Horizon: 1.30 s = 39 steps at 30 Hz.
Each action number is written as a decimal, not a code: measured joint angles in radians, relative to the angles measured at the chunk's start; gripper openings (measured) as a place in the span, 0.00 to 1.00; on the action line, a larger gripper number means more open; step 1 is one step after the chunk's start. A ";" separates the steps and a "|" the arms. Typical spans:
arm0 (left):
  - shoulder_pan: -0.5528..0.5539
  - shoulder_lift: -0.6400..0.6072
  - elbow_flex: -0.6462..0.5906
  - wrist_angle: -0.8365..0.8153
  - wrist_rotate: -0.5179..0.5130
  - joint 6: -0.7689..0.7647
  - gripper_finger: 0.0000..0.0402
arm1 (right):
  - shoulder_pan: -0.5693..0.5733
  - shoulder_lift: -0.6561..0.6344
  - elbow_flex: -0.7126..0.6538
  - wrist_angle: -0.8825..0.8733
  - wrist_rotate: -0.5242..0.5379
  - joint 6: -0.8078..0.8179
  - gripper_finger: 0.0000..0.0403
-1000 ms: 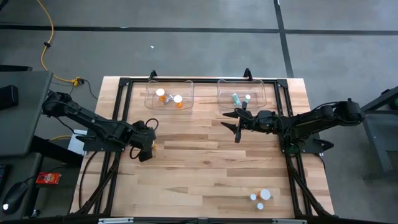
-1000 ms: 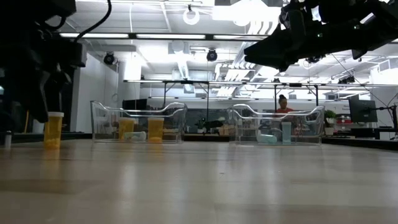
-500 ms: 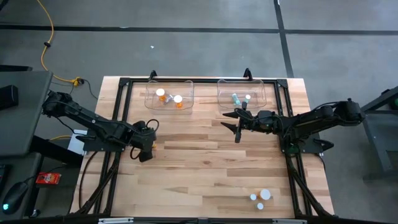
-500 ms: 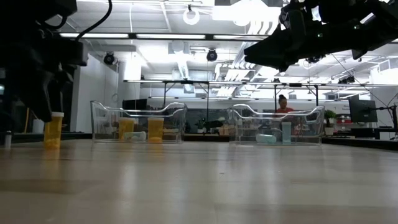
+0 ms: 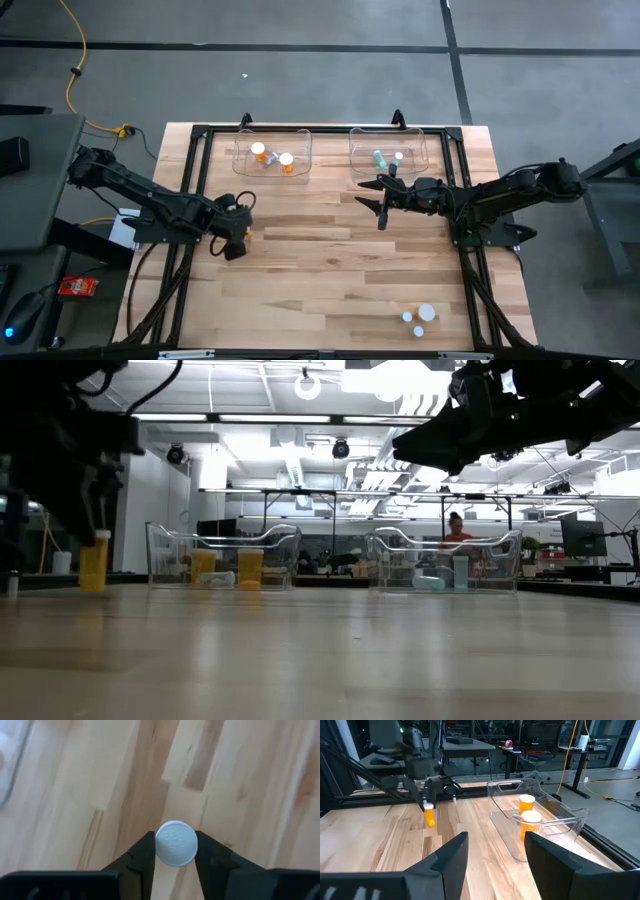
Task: Pick and place medicine bottles into bin by pill shape (circle, oval)
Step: Put the orange tablet bottle into the right transparent bin
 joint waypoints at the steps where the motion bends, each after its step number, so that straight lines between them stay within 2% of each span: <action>1: 0.000 0.000 0.015 0.001 -0.001 0.015 0.24 | 0.000 0.000 0.000 0.000 0.000 0.000 0.47; 4: 0.000 -0.001 0.066 0.005 -0.028 0.070 0.24 | 0.000 0.000 0.000 0.000 0.001 0.000 0.47; 8: 0.007 -0.001 0.144 0.034 -0.144 0.192 0.28 | 0.000 0.000 0.000 0.011 0.002 0.000 0.47; 11: 0.044 -0.001 0.185 0.143 -0.213 0.315 0.29 | 0.000 0.000 0.000 0.053 0.002 -0.002 0.47; 14: 0.117 -0.001 0.190 0.313 -0.214 0.461 0.29 | 0.000 0.000 0.000 0.117 -0.031 -0.019 0.47; 19: 0.287 0.044 0.191 0.559 -0.101 0.617 0.28 | 0.000 0.000 0.001 0.224 -0.170 -0.034 0.47; 24: 0.399 0.130 0.191 0.746 0.077 0.645 0.28 | 0.000 0.000 0.002 0.211 -0.186 -0.028 0.47; 30: 0.420 0.209 0.191 0.879 0.174 0.637 0.28 | 0.000 0.001 0.003 0.124 -0.108 0.000 0.47; 34: 0.408 0.247 0.191 0.905 0.185 0.627 0.29 | 0.000 0.000 0.046 0.083 -0.097 0.002 0.47; 39: 0.407 0.264 0.190 0.907 0.186 0.611 0.29 | 0.009 0.002 0.146 -0.175 -0.070 0.000 0.47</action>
